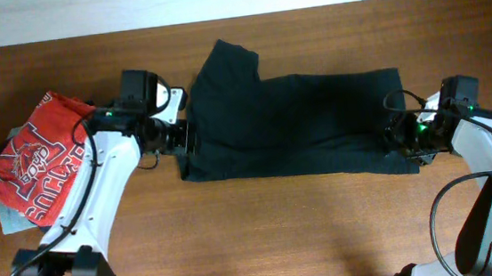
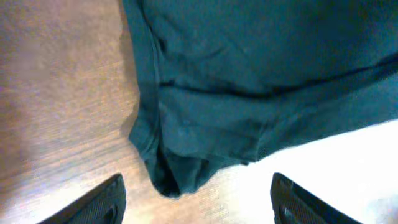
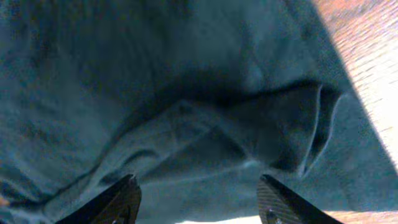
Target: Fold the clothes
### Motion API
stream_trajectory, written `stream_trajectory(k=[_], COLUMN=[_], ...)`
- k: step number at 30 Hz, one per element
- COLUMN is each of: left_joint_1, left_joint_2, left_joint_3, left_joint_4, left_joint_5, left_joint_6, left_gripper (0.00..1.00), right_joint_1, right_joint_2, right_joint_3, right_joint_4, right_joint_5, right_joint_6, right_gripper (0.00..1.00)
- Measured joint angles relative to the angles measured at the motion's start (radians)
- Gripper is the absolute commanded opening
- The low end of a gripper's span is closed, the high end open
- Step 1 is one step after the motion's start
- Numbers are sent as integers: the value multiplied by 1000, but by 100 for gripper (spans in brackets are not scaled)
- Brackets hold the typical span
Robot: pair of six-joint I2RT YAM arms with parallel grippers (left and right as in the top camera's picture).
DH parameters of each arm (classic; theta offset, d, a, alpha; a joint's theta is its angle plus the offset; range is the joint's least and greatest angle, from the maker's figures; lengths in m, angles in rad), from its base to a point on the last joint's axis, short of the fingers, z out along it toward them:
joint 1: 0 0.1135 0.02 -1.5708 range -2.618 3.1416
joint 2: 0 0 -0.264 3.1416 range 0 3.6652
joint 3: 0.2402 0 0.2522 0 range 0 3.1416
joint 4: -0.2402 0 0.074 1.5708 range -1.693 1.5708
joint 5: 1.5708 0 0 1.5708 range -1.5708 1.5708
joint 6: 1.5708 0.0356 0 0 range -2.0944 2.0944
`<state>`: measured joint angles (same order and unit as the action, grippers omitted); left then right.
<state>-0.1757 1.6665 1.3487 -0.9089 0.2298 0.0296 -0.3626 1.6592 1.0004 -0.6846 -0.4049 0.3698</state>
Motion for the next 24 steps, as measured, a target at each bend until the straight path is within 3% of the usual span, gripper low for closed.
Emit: stream_trajectory(k=[2, 5, 7, 11, 24], left_joint_1=[-5, -25, -50, -114, -286], left_joint_2=[0, 0, 0, 0, 125], left_joint_3=[38, 72, 76, 76, 72], left_joint_4=[-39, -85, -127, -167, -69], left_joint_5=[-2, -3, -3, -3, -138], left_joint_6=[29, 80, 113, 156, 283], left_gripper=[64, 35, 23, 17, 14], right_joint_1=[0, 0, 0, 1, 27], right_joint_2=[0, -5, -21, -77, -91], right_joint_3=[0, 0, 0, 1, 2], right_joint_4=[-6, -8, -18, -66, -133], right_joint_5=[-17, -59, -91, -139, -107], right_joint_6=[-14, -52, -70, -89, -135], right_gripper=[64, 58, 48, 35, 31])
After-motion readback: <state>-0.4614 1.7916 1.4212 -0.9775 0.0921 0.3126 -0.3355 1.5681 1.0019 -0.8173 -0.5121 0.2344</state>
